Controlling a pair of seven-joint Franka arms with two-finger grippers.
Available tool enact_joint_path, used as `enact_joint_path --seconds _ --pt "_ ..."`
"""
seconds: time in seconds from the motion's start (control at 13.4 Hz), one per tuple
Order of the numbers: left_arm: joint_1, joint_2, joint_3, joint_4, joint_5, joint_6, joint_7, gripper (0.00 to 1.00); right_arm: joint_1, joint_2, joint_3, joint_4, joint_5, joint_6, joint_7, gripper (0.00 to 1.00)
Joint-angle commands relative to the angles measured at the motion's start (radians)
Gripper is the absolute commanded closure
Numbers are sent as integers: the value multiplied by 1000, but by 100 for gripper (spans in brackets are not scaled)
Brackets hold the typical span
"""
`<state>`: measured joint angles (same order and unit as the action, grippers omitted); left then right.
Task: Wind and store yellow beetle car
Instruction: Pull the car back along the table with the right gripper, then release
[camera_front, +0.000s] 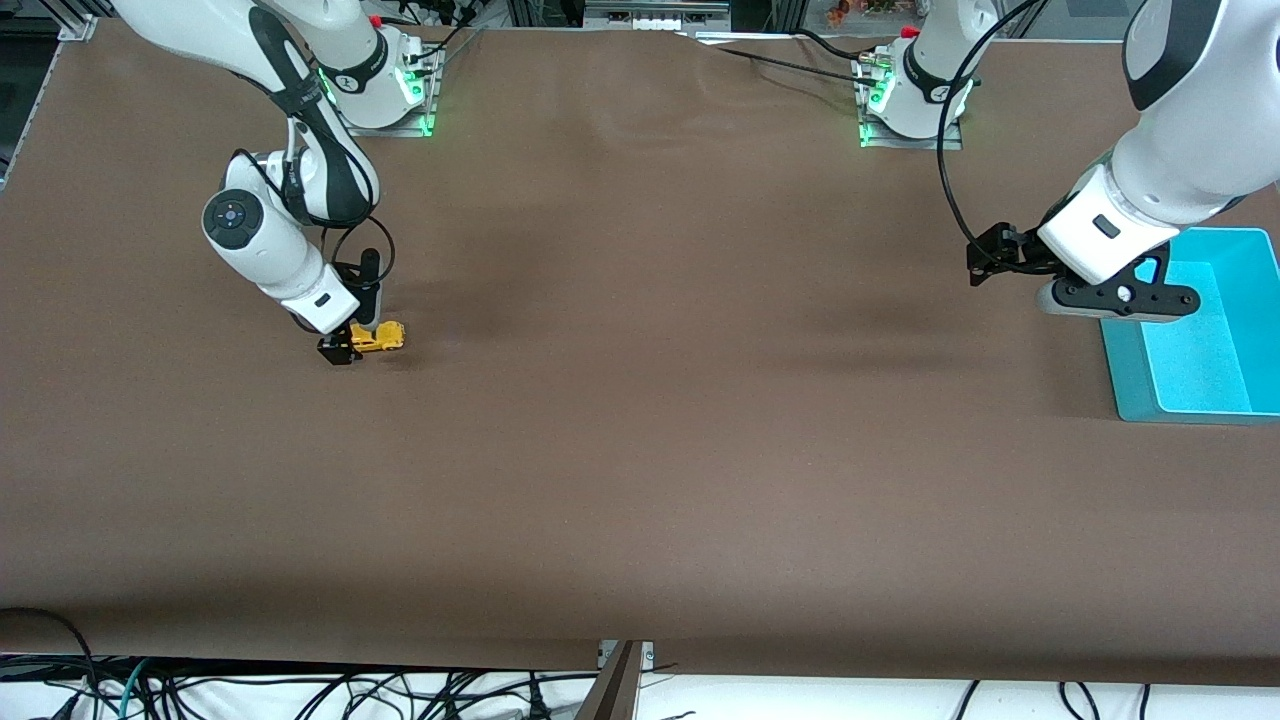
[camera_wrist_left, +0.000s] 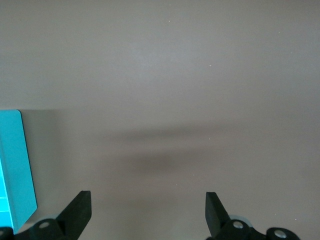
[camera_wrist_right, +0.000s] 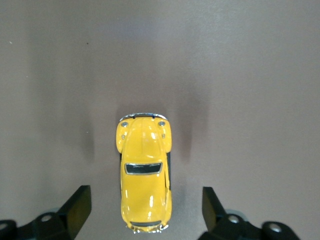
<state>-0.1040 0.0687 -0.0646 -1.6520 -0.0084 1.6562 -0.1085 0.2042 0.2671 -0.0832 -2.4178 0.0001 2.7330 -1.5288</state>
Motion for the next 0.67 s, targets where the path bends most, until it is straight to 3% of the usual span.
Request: enact_joint_path --seconds 0.0,0.07,0.15,0.22,0.45,0.6 --pt "3 11 0 29 11 -18 15 0 -6 -5 2 -30 0 39 -40 24" --pt "3 11 0 29 11 -18 15 0 -6 -5 2 -29 0 40 -56 40" --pt "1 11 0 29 11 -18 13 0 -6 -6 2 -29 0 40 -62 62" --pt "1 11 0 29 10 -18 13 0 -6 -6 2 -29 0 40 -62 74" --pt "3 11 0 29 11 -18 13 0 -6 -6 2 -29 1 40 -60 90" --pt "3 11 0 29 11 -19 13 0 -8 13 2 -29 3 40 -60 92"
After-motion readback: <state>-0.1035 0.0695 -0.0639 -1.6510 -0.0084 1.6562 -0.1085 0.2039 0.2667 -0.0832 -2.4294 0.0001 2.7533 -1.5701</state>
